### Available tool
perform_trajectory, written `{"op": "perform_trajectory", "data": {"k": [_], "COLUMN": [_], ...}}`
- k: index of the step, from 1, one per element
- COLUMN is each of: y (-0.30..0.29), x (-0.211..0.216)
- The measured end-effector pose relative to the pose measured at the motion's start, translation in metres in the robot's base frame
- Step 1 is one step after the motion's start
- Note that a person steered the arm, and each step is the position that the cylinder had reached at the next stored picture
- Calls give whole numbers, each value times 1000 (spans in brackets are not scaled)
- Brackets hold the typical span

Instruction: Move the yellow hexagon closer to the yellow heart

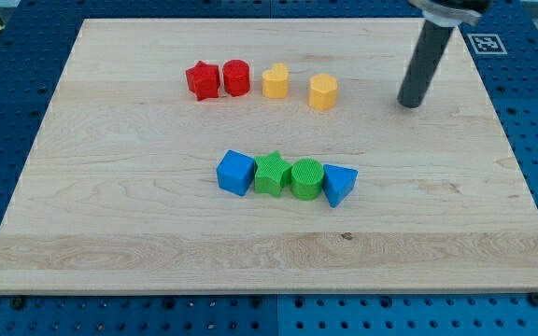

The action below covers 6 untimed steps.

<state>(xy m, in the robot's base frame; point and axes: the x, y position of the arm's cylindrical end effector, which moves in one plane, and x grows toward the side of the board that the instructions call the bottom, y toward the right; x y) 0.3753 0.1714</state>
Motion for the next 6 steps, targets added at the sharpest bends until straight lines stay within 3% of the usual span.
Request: {"op": "perform_trajectory", "data": {"k": [6], "y": [-70], "x": [15]}}
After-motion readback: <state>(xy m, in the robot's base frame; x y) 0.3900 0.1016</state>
